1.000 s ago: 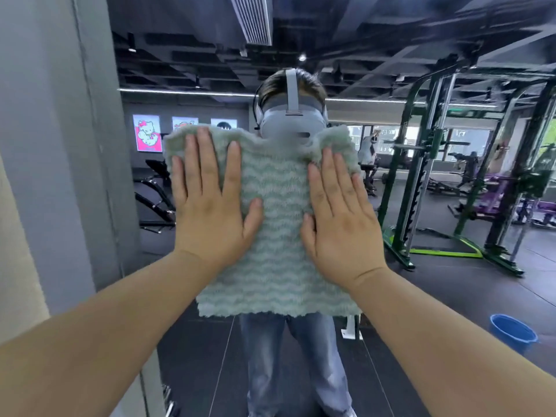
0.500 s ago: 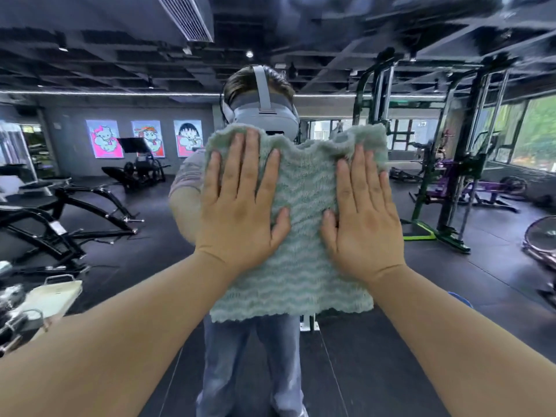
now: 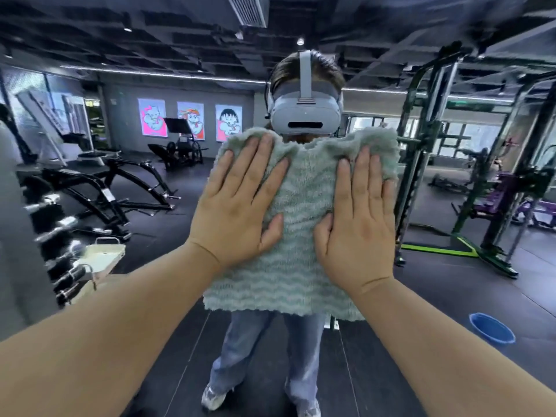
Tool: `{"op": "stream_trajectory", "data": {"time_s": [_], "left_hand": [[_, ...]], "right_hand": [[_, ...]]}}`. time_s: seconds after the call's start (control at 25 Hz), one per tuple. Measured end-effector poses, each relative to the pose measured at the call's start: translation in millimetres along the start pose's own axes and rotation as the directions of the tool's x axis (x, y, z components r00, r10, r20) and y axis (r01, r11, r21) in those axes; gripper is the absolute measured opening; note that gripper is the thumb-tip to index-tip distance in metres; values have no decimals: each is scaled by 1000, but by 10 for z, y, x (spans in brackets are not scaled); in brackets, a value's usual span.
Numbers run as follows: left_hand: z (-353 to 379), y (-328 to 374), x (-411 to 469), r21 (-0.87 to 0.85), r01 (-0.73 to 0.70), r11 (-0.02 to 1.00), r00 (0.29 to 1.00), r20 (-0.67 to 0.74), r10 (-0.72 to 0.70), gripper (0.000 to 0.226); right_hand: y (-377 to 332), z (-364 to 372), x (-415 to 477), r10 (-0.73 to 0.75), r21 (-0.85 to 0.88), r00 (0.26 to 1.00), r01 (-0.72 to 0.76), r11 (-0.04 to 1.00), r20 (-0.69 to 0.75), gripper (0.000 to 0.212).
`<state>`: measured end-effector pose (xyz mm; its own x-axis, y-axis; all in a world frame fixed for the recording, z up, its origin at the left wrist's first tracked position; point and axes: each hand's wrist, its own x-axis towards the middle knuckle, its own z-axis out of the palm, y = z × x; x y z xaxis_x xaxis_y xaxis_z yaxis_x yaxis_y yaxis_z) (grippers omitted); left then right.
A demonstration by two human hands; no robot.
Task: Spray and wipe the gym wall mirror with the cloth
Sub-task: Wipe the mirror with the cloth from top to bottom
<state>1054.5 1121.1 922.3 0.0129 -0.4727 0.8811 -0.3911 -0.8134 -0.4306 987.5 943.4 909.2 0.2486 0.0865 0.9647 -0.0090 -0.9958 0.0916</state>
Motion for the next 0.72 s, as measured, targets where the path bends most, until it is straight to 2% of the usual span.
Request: {"op": "stream_trajectory", "data": {"time_s": [0.16,0.36,0.56,0.72], "left_hand": [[-84,-1015,-553,47,167,985,985,39,-169,73],[-209,-2065,-1197,16,357,934,932,64,-358,74],[-148,-2156,-1738,-24,466,885,876,154,-457,76],[-202,-2103,-2128,-27,444,896,865,272,-421,79]], "right_hand": [[-1072,304,217,-51,10,998,51,999,-34,65],[-2347,672,366,-145,26,990,144,989,-1,66],[-2773,862,-150,-279,-2,949,283,959,147,70],[-2788,820,-316,-316,-20,921,329,944,228,67]]}}
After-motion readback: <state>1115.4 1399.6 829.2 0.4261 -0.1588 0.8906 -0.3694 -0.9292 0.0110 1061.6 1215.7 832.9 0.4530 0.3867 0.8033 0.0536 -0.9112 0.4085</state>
